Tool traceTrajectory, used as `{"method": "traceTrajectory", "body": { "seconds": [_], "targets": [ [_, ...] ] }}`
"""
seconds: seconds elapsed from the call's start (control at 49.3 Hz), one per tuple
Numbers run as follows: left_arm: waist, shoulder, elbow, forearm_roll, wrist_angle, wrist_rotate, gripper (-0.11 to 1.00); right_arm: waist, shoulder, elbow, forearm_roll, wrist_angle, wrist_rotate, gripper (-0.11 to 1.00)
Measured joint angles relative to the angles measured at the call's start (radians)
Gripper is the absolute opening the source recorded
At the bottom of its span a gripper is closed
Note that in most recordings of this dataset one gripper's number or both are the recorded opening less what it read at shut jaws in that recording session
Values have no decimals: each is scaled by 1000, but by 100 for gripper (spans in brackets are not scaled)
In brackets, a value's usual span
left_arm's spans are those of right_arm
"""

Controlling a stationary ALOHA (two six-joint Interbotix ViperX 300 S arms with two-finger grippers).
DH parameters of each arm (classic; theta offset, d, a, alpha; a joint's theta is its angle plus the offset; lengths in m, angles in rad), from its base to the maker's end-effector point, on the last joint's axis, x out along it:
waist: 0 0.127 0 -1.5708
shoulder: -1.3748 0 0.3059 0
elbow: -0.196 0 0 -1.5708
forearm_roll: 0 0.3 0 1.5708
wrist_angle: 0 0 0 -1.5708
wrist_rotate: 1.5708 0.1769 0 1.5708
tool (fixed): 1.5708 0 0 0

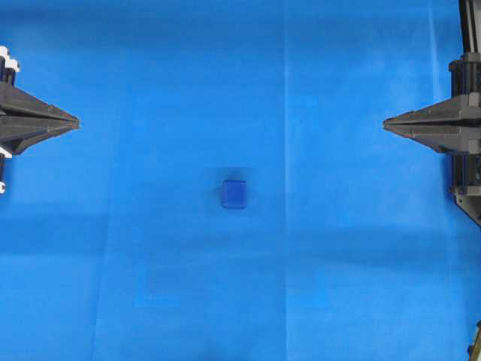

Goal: Handover the blue block to the right arm after grasping it with the left arm, then place it in the designated position.

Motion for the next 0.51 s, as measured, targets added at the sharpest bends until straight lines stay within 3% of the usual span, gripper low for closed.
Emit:
{"method": "traceTrajectory", "body": {
  "seconds": [0.508],
  "targets": [
    [-6,-8,-2,8,14,6,1,-3,18,-21,0,60,-5,-2]
  ]
}}
